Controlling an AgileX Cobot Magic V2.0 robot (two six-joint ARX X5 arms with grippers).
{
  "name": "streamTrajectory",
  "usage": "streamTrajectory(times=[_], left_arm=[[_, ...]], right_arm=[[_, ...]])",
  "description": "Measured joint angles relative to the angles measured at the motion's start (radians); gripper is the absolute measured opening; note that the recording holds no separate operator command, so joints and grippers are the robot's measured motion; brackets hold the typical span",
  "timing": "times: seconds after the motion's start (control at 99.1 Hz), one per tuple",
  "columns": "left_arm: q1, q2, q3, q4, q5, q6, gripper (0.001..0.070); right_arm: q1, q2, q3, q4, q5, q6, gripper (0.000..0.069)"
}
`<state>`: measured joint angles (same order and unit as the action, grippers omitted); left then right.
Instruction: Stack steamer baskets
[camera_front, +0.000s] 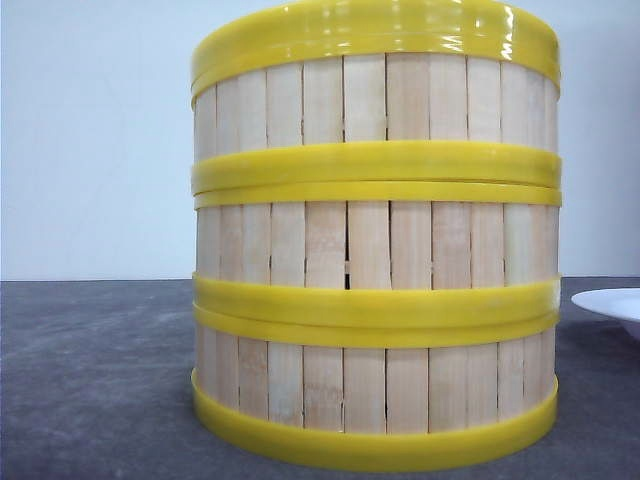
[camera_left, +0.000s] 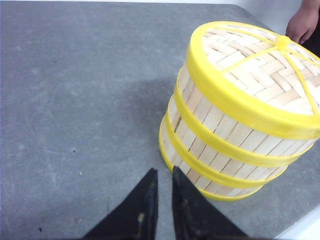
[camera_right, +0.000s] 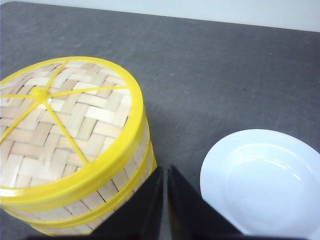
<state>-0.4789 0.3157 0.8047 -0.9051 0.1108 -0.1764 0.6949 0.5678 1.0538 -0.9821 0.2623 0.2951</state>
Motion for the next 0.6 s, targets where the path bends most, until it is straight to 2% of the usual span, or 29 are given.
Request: streamTrajectory(times=[0.061,0.131,0.192,0.262,0.404,0.595], left_arm=[[0.000,0.000,0.000,0.002,-0.015,0.006,0.0024],[0.009,0.000,0.000,0.009,-0.066,0.020,0.0024],[0.033,0.000,0.000,0.020,-0.108,0.032,0.0024],[0.073,0.000,-0.008,0.063,-0.131,0.044,0.0024],[0.181,-0.014,-0.079,0.192,-0.151,0.087,0.0024],[0.317,-0.097,-0.285,0.389,-0.158,0.122,0.0024]], right_arm=[[0.000,0.000,0.000,0.000,0.000,0.000,0.0012],[0.000,0.000,0.000,0.000,0.000,0.000,0.0012],[0.000,0.000,0.000,0.000,0.000,0.000,0.0012],[0.000,0.000,0.000,0.000,0.000,0.000,0.0012],[0.000,0.000,0.000,0.000,0.000,0.000,0.0012],[0.000,0.000,0.000,0.000,0.000,0.000,0.0012]])
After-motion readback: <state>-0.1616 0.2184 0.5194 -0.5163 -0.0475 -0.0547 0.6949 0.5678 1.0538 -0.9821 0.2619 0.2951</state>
